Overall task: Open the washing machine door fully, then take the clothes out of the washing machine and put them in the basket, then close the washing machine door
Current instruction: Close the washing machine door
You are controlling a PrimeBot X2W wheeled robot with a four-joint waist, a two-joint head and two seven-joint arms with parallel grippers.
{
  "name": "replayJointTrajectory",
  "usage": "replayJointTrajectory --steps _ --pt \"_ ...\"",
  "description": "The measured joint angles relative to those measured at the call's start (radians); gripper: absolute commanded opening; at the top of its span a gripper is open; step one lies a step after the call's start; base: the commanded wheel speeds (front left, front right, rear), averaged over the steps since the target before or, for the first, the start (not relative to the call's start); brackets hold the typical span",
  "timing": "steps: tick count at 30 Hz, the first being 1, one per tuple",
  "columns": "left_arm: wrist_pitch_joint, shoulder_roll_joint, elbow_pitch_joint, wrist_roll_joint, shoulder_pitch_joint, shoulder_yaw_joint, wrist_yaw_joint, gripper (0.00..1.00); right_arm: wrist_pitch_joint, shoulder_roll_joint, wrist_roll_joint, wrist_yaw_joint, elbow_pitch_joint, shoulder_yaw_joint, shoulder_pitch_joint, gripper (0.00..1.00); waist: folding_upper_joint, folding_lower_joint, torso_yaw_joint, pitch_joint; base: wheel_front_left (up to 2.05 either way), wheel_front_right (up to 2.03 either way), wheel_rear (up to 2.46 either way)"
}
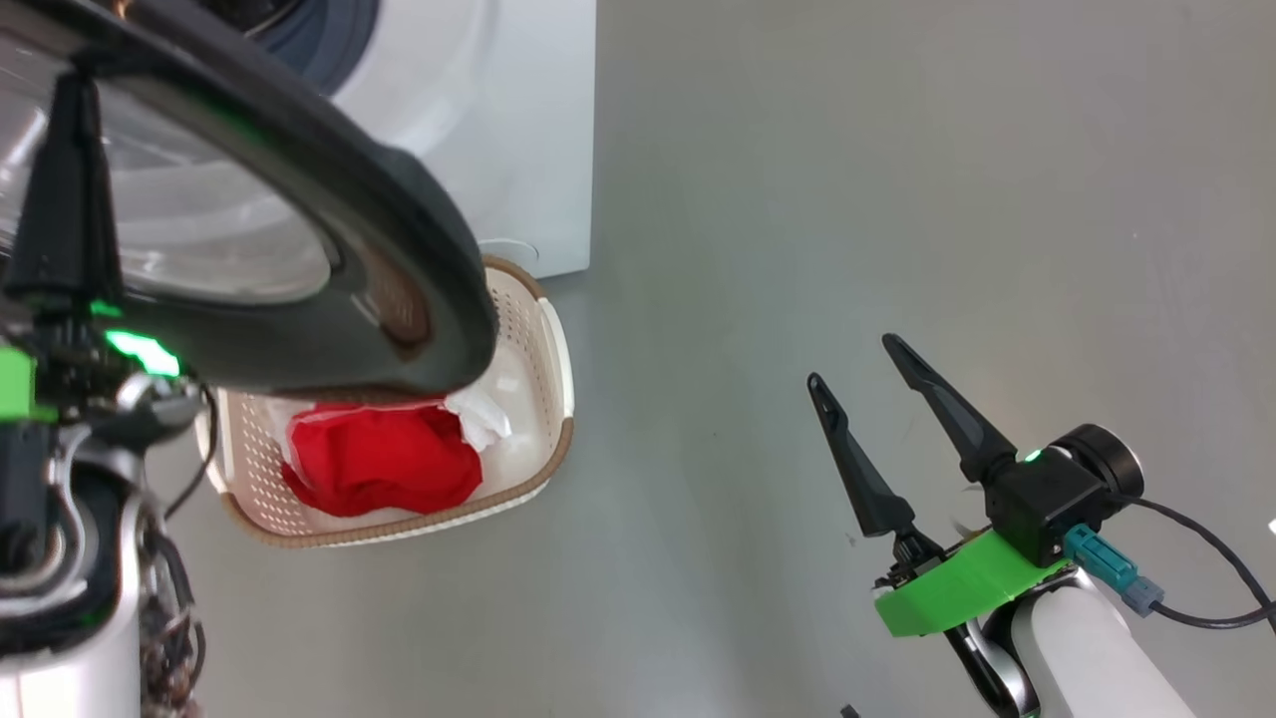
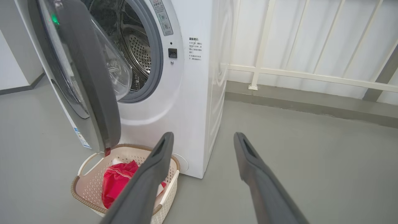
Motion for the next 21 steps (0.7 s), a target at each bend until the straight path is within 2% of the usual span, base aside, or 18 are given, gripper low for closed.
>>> replayJointTrajectory --steps 11,21 --pt "-0.066 -0.007 0.134 0.065 -0.173 -0.033 -0.011 0.00 0.000 0.001 0.000 0.000 0.000 0.001 -0.012 1.00 0.0000 0.0000 -0.014 0.057 0.00 0.00 0.00" --pt "-0.085 -0.010 0.263 0.085 -0.304 -0.055 -0.063 0.00 0.000 -0.003 0.000 0.000 -0.001 0.005 -0.033 1.00 0.0000 0.0000 -0.008 0.097 0.00 0.00 0.00"
